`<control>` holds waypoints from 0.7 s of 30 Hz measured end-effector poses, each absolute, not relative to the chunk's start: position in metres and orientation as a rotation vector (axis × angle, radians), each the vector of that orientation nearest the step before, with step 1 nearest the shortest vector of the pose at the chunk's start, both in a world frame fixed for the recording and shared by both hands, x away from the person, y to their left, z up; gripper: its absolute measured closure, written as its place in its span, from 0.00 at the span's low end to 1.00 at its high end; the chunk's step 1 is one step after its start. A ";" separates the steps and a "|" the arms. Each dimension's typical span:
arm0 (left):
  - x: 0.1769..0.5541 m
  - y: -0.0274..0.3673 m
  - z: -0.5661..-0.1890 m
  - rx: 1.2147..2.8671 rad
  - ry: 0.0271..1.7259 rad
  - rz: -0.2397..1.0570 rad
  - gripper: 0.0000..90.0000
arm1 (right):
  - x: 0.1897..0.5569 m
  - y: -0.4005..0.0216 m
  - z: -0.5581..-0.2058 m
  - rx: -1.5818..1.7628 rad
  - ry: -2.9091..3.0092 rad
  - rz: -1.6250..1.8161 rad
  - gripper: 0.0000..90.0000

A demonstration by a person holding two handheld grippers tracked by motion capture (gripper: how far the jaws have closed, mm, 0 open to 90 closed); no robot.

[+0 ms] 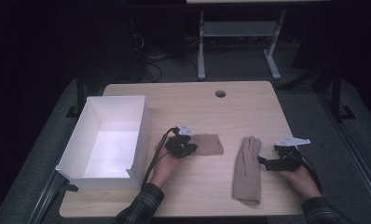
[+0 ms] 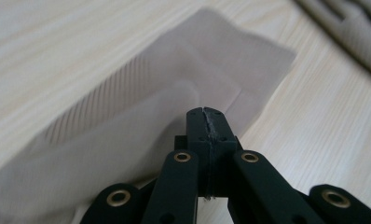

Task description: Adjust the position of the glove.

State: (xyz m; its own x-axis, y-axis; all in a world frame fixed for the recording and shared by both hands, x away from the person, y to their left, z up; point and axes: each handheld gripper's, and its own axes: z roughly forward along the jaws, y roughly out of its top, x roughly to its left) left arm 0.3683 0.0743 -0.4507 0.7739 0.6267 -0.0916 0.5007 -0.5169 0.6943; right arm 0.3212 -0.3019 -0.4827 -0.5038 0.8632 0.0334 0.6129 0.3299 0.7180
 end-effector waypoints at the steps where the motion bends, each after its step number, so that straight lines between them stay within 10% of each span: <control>1: 0.368 0.074 -0.451 2.225 0.835 0.219 1.00 | 0.321 -0.302 -0.483 1.311 2.246 0.977 0.14; 21: 0.390 0.012 -0.467 2.258 0.768 0.159 1.00 | 0.322 -0.302 -0.483 1.302 2.249 0.981 0.14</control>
